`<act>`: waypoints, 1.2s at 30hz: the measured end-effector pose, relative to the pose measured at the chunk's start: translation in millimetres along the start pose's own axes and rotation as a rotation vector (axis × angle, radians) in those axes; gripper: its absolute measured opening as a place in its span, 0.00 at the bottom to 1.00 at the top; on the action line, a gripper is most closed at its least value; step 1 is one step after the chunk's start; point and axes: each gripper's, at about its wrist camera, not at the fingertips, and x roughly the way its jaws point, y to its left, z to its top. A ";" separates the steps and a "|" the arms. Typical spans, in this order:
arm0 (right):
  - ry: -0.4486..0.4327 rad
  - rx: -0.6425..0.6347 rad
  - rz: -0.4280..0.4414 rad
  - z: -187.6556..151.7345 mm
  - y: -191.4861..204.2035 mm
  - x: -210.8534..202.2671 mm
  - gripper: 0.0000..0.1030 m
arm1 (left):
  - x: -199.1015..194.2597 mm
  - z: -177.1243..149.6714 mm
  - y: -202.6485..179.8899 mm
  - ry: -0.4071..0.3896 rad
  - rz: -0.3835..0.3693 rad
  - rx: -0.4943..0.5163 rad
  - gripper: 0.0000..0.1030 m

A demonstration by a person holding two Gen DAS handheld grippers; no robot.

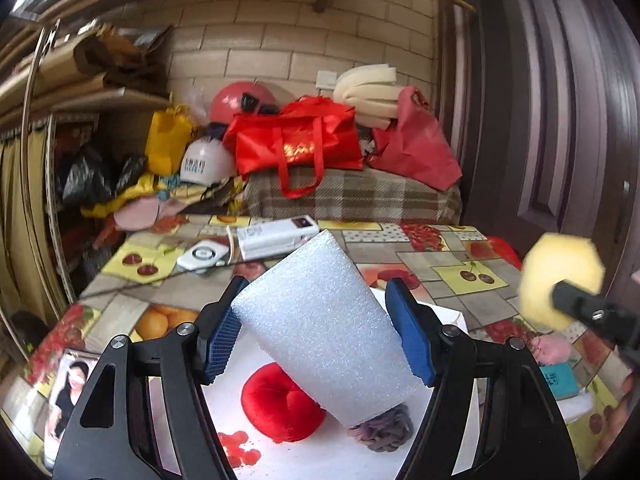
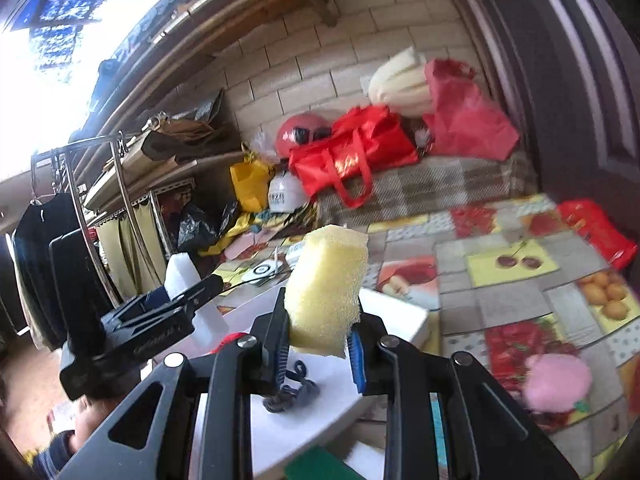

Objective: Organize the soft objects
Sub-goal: 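Carry the foam block and yellow sponge into the white box and release both, then return both grippers to the pile and grasp the pink fluffy ball with the right gripper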

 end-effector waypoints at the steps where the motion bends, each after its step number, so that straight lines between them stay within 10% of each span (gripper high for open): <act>1: 0.028 0.019 0.006 0.7 0.2 10.7 0.24 | 1.3 -0.2 4.3 0.007 -0.003 -0.021 0.69; 16: 0.219 0.112 0.023 -20.9 7.5 81.1 0.26 | 27.0 -7.8 72.3 0.087 -0.110 -0.357 0.69; 19: 0.251 0.099 0.026 -25.2 11.1 85.3 0.26 | 27.3 -7.2 71.2 0.089 -0.095 -0.361 0.83; 21: 0.267 0.086 0.022 -27.2 13.8 89.9 0.38 | 26.7 -6.1 70.5 0.092 -0.079 -0.356 0.98; 23: 0.280 0.075 0.013 -30.3 15.8 90.5 0.82 | 21.9 -5.6 71.5 0.062 -0.060 -0.355 1.00; 36: 0.051 0.022 -0.033 -12.5 15.8 24.0 0.83 | -1.5 0.3 66.1 -0.053 -0.036 -0.305 1.00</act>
